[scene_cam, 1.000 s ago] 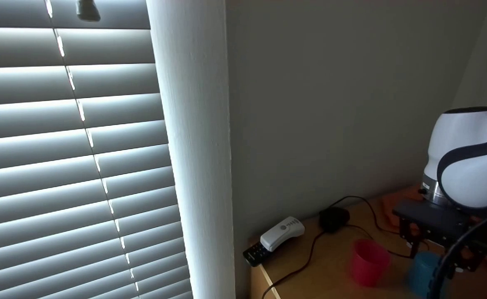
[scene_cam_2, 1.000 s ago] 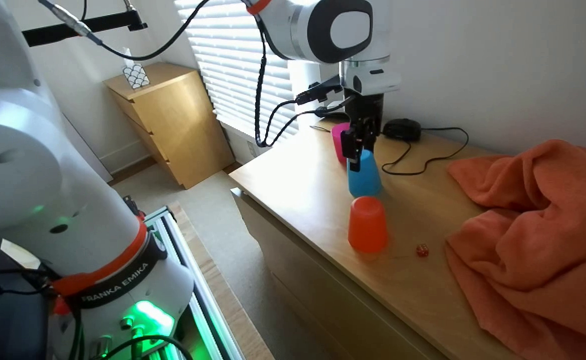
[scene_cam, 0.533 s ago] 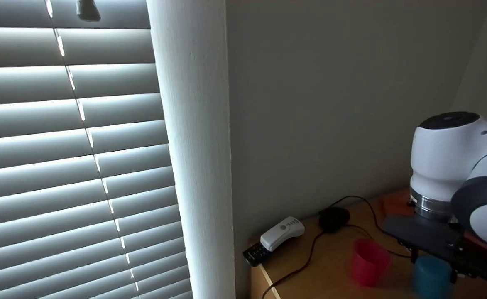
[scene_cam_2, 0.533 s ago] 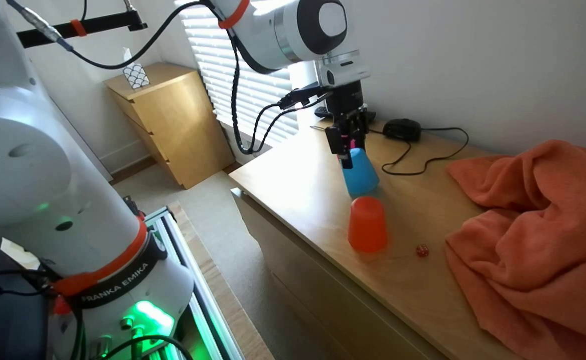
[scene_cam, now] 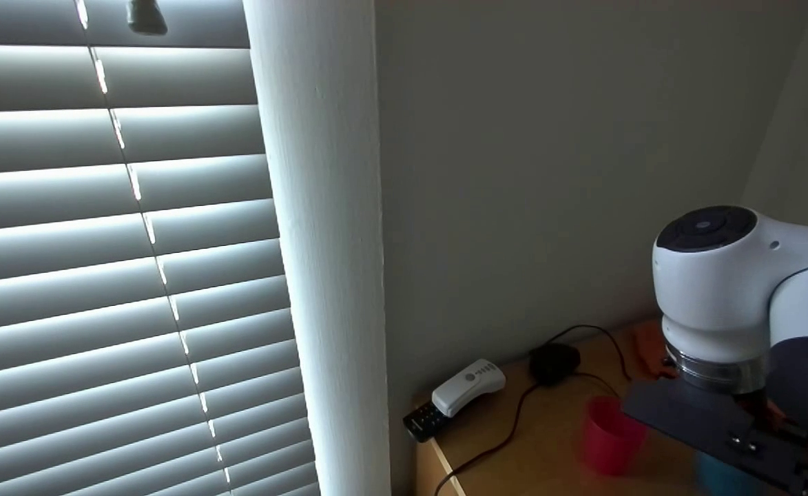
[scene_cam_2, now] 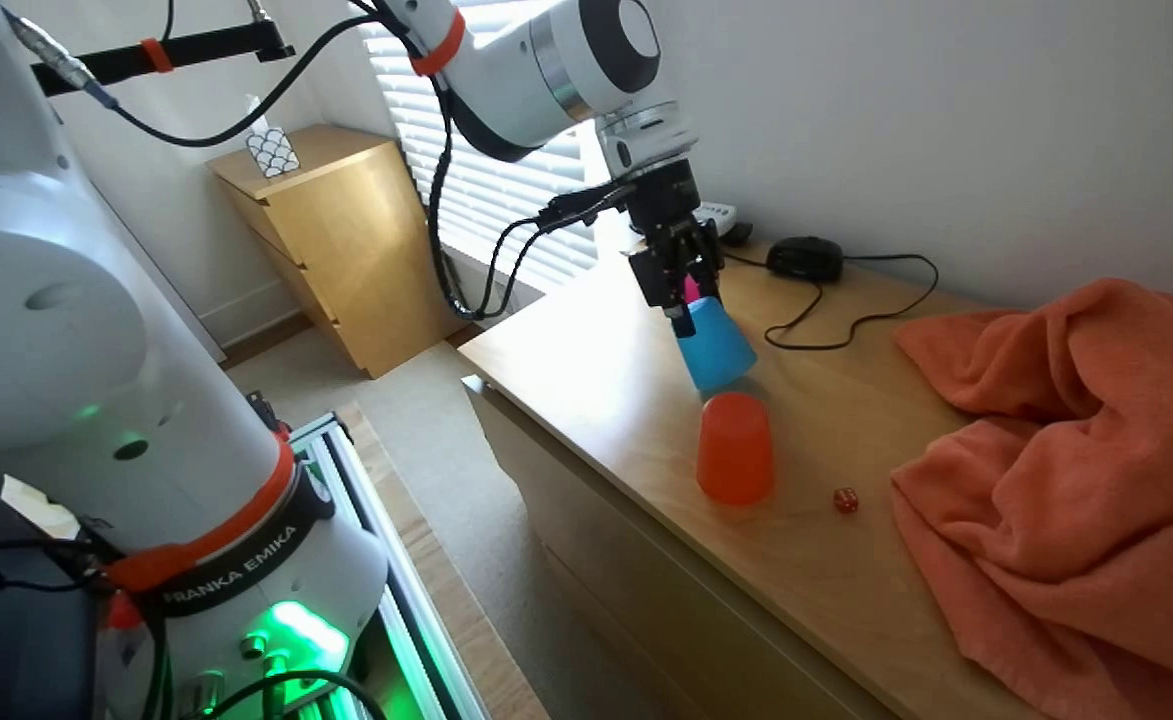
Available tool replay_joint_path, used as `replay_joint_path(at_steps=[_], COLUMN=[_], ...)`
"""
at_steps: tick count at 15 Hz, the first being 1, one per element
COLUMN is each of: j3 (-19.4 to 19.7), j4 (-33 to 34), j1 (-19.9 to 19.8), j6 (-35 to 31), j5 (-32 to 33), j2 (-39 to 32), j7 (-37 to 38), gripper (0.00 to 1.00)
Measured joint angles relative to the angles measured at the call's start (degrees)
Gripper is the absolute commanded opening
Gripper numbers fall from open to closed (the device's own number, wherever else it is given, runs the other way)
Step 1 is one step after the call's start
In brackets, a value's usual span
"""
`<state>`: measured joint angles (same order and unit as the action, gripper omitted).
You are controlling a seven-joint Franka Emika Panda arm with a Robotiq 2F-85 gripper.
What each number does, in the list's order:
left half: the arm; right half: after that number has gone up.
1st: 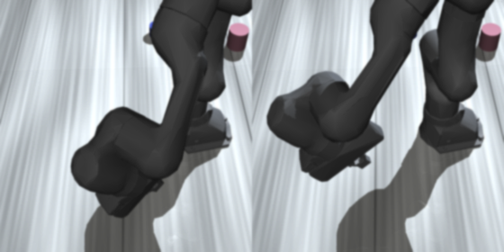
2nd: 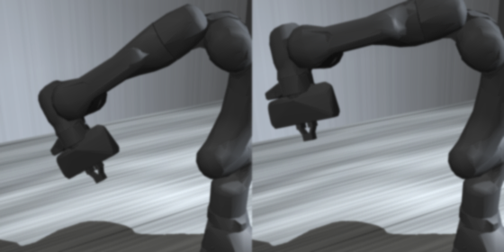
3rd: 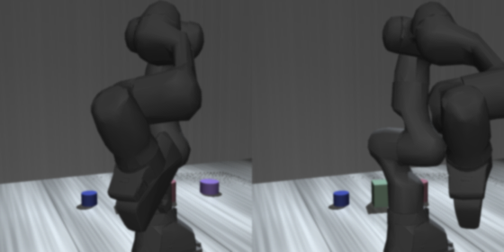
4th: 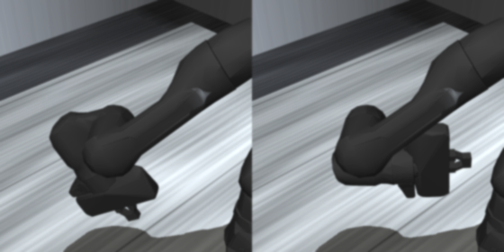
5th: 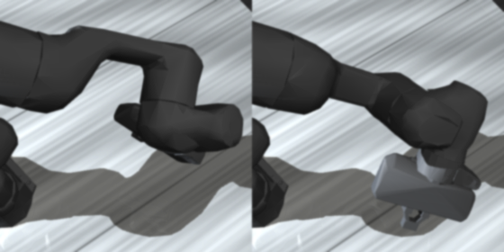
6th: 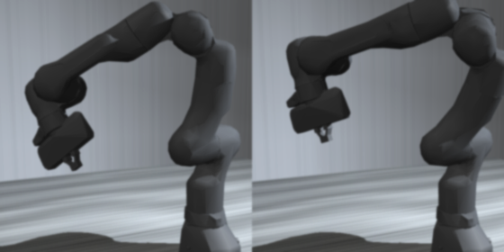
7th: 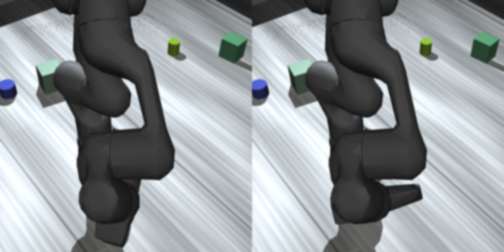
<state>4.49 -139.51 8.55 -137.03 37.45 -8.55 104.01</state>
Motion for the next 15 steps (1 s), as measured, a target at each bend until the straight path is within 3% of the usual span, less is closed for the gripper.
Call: replay_joint_path(at_steps=[8,9,10,11,13,14,15], j3=[-2.70,-2.81,-2.92,-3.00,-3.15,-3.21,-3.27], j4=[1.38,1.80,2.15,2.55,3.03,3.15,3.23], j1=[0.09,0.09,0.09,0.09,0.05,0.03,0.03], j6=[4.82,5.15,5.50,5.84,5.96,5.95,5.95], j5=[6.57,7.11,7.43,7.63,7.67,7.67,7.67], j2=[-2.13,-2.54,-2.85,-3.15,-3.79,-4.17,-4.54], j7=[6.94,7.32,7.42,7.45,7.45,7.45,7.45], gripper=[0.42,0.48,0.81,0.92,0.98,0.83,1.00])
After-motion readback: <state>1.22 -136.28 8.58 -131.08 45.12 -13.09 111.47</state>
